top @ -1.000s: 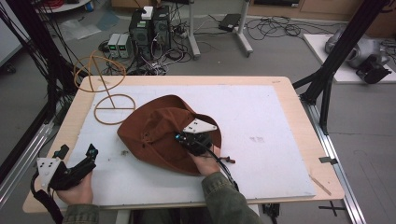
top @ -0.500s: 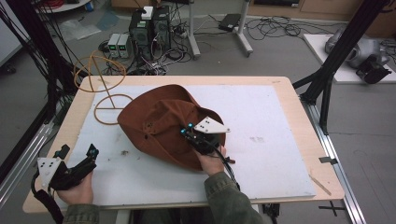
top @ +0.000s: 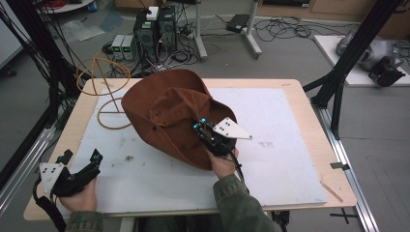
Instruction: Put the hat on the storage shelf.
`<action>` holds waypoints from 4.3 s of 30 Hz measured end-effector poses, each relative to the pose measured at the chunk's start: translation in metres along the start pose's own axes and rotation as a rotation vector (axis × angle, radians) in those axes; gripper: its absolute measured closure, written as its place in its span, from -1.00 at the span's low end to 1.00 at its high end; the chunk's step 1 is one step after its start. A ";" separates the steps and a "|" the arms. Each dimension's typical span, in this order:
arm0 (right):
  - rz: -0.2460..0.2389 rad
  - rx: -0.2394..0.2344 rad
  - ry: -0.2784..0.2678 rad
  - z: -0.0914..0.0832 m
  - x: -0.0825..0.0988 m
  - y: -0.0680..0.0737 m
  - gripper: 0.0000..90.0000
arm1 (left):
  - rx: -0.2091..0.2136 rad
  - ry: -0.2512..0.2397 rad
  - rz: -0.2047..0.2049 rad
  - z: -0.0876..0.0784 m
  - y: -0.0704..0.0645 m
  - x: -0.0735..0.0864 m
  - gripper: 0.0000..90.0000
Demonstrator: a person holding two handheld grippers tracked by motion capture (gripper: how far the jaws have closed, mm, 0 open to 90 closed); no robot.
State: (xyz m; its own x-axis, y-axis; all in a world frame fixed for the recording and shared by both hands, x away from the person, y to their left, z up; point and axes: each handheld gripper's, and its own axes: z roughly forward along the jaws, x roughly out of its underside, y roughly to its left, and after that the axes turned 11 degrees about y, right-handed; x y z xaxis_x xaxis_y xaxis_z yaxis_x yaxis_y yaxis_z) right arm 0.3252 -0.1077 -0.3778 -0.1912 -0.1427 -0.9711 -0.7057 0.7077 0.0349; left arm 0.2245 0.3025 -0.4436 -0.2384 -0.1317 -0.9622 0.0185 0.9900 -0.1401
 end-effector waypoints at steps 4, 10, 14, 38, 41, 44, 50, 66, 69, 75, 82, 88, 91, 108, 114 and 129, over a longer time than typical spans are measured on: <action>-0.012 0.007 -0.055 -0.004 -0.011 0.001 0.94 | 0.003 0.000 -0.006 0.000 0.000 0.000 -0.75; -0.022 -0.003 -0.106 -0.002 -0.026 0.004 0.94 | 0.010 -0.001 -0.010 0.000 -0.001 0.000 -0.75; -0.023 -0.015 -0.129 0.005 -0.037 0.008 0.93 | 0.012 0.001 -0.008 0.001 -0.002 0.001 -0.75; 0.010 -0.085 -0.174 0.071 -0.111 0.017 0.93 | 0.021 0.000 -0.019 0.003 0.000 0.001 -0.75; -0.001 -0.098 -0.158 0.090 -0.127 0.022 0.93 | 0.029 0.004 -0.014 0.004 -0.003 0.001 -0.75; -0.010 -0.105 -0.153 0.102 -0.138 0.026 0.93 | 0.028 0.002 -0.013 0.005 -0.003 0.001 -0.75; -0.025 -0.127 -0.153 0.135 -0.160 0.040 0.93 | 0.021 -0.001 -0.023 0.005 0.002 0.001 -0.75; -0.040 -0.130 -0.160 0.196 -0.193 0.065 0.93 | 0.014 -0.012 -0.043 0.006 0.008 0.001 -0.75; -0.036 -0.126 -0.158 0.205 -0.197 0.067 0.93 | 0.017 -0.012 -0.042 0.006 0.008 0.001 -0.75; -0.041 -0.126 -0.109 0.221 -0.188 0.070 0.92 | 0.019 -0.011 -0.041 0.006 0.008 0.000 -0.75; -0.051 -0.145 -0.064 0.233 -0.175 0.081 0.91 | 0.016 -0.017 -0.049 0.006 0.009 0.000 -0.75; -0.044 -0.135 -0.020 0.238 -0.165 0.083 0.91 | 0.018 -0.016 -0.044 0.005 0.009 0.000 -0.75; -0.036 -0.126 -0.004 0.239 -0.163 0.080 0.90 | 0.017 -0.016 -0.043 0.004 0.009 -0.001 -0.75; -0.066 -0.117 0.011 0.239 -0.164 0.080 0.82 | 0.019 -0.016 -0.043 0.005 0.009 -0.001 -0.75; -0.062 -0.130 0.011 0.233 -0.170 0.077 0.49 | 0.021 -0.019 -0.043 0.005 0.008 -0.001 -0.75; -0.033 -0.081 -0.007 0.216 -0.181 0.068 -0.69 | 0.022 -0.020 -0.041 0.005 0.008 -0.002 -0.75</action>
State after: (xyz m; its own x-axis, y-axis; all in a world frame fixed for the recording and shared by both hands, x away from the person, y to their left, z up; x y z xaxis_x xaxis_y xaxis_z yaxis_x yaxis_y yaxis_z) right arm 0.4591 0.1155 -0.2505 -0.1620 -0.1601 -0.9737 -0.7643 0.6445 0.0212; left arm 0.2294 0.3103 -0.4443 -0.2195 -0.1733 -0.9601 0.0302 0.9824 -0.1842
